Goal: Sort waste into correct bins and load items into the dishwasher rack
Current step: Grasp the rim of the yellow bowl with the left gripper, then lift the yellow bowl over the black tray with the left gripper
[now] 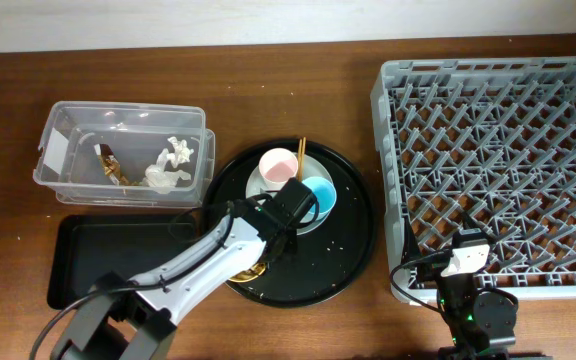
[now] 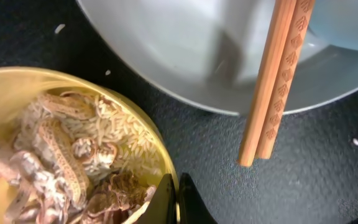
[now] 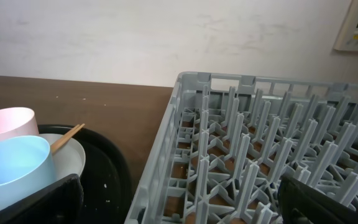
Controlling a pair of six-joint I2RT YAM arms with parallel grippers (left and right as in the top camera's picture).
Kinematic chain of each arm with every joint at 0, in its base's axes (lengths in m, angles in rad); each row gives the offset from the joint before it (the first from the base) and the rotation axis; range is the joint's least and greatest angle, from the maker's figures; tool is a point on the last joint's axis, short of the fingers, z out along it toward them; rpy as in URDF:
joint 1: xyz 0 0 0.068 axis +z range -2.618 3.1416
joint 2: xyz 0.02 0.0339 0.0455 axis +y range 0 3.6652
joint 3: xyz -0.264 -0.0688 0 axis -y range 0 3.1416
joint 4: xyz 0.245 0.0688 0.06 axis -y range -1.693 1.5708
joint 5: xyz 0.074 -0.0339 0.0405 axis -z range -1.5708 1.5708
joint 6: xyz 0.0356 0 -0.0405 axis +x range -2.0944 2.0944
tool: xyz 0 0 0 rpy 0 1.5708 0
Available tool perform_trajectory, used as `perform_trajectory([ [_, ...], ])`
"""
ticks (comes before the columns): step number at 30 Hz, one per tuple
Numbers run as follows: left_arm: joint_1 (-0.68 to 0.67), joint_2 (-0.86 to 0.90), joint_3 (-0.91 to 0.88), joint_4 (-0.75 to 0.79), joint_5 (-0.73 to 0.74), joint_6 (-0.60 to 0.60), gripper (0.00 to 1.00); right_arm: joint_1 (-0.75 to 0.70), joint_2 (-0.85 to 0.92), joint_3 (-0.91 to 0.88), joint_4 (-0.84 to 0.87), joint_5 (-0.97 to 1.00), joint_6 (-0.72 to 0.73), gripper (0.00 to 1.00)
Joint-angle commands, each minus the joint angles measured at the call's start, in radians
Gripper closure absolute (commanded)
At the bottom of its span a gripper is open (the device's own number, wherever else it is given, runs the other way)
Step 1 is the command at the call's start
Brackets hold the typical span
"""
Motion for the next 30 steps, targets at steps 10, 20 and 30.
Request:
perform_trajectory([
  [10, 0.008, -0.25, 0.139, -0.242, 0.011, 0.139, 1.0, -0.006, -0.006, -0.007, -0.001, 0.008, 0.012, 0.02],
  [20, 0.35, -0.474, 0.139, -0.37, 0.21, 0.32, 1.0, -0.006, -0.006, -0.007, -0.001, 0.008, 0.012, 0.02],
  [30, 0.936, -0.494, 0.114, -0.401, 0.583, 0.632, 1.0, -0.006, -0.006, -0.007, -0.001, 0.008, 0.012, 0.02],
])
